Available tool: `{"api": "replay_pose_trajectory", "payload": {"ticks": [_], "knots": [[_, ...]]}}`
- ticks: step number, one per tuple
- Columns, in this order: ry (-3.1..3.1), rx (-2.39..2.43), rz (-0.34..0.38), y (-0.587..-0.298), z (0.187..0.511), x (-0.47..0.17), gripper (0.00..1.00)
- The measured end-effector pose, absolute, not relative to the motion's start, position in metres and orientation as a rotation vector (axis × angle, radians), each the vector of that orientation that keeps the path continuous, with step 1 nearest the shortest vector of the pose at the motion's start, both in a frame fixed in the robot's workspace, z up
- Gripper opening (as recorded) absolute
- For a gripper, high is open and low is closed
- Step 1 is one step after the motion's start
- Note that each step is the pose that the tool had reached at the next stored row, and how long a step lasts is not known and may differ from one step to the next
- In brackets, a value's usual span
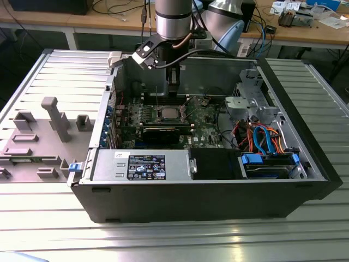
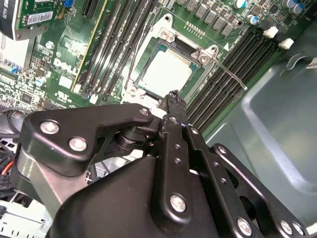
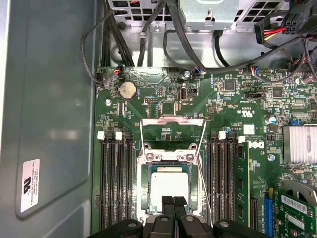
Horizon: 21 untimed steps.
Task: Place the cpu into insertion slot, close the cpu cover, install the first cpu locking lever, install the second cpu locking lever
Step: 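Close the cpu cover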
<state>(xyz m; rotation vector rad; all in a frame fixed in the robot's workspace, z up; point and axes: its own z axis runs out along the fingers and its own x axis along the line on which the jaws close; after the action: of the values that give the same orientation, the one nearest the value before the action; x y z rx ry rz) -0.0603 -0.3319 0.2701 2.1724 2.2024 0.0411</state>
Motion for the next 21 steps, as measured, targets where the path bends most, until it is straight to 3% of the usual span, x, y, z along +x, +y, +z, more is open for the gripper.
{"api": "replay_pose_trajectory", "payload": {"ticks": [21], "knots": [[2.203,2.173,0.040,-0.3319,0.2704,-0.0553,0.11]]}}
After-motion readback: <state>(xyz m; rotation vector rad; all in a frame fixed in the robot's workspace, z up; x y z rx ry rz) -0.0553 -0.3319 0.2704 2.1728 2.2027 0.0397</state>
